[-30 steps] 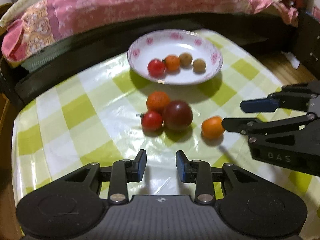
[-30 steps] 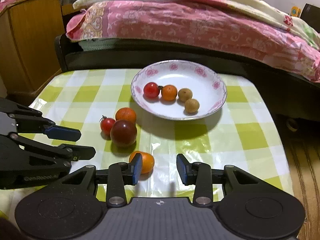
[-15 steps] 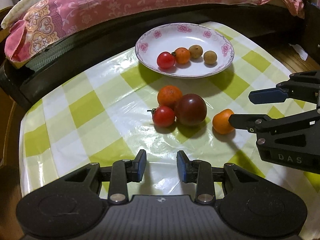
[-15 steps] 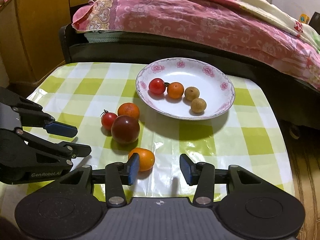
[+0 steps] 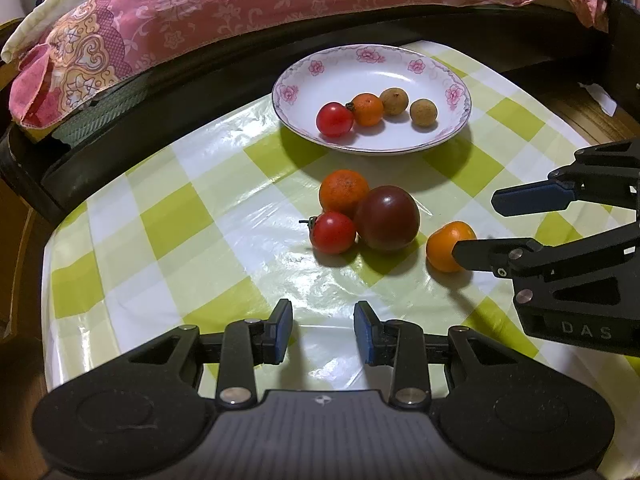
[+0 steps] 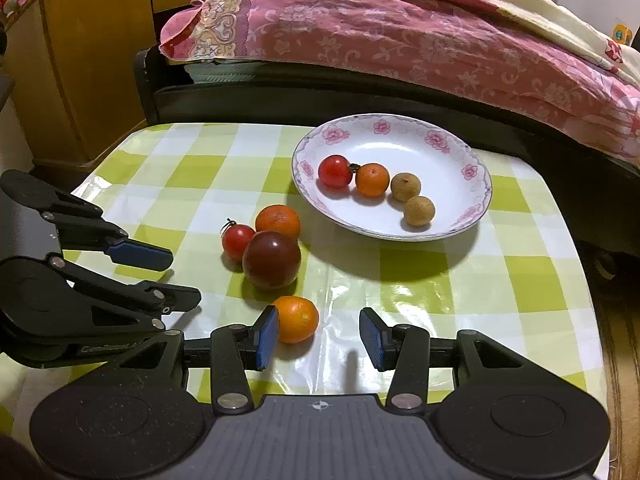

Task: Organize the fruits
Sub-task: 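Withdraw the left tool while the right tool moves toward a loose mandarin, then grasp the mandarin with the right tool while the left tool approaches the dark tomato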

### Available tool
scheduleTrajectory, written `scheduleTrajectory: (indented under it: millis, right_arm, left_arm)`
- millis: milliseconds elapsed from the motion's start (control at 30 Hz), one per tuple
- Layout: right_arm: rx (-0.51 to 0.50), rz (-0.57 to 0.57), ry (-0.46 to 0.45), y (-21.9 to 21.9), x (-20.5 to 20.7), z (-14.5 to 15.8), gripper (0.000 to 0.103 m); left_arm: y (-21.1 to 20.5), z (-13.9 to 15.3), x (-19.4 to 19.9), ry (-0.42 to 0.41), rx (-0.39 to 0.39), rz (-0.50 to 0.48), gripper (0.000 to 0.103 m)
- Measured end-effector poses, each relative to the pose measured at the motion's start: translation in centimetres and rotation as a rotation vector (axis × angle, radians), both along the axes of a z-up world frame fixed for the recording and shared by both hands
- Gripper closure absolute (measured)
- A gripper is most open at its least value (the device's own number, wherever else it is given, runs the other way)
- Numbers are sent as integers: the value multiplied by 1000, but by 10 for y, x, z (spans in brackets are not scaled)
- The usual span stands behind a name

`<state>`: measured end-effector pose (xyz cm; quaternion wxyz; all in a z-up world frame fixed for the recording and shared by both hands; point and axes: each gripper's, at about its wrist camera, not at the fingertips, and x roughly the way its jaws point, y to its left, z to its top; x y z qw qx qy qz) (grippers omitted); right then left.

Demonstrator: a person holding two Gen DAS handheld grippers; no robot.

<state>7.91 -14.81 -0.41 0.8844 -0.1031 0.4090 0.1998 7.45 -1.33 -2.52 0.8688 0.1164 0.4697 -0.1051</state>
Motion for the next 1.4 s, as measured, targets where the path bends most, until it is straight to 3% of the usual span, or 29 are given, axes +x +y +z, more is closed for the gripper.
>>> scheduleTrajectory:
  millis: [567, 833, 1067, 1267, 1400]
  right_arm:
    - [6, 5, 56, -1, 3, -12, 63]
    - [12, 13, 72, -1, 5, -18, 71]
    - [20, 8, 79, -2, 3, -17, 75]
    - [56, -26, 99, -13, 2, -15, 75]
    - [70, -50, 106, -22, 1, -14, 75]
  left_arm:
    - [1, 0, -1, 1, -6, -3, 60]
    - [5, 1, -1, -7, -66, -23, 60]
    - [2, 6, 0, -90, -60, -89, 61]
    - [-6, 9, 3, -108, -117, -152, 61]
    - [-17, 10, 8, -138, -103, -173, 61]
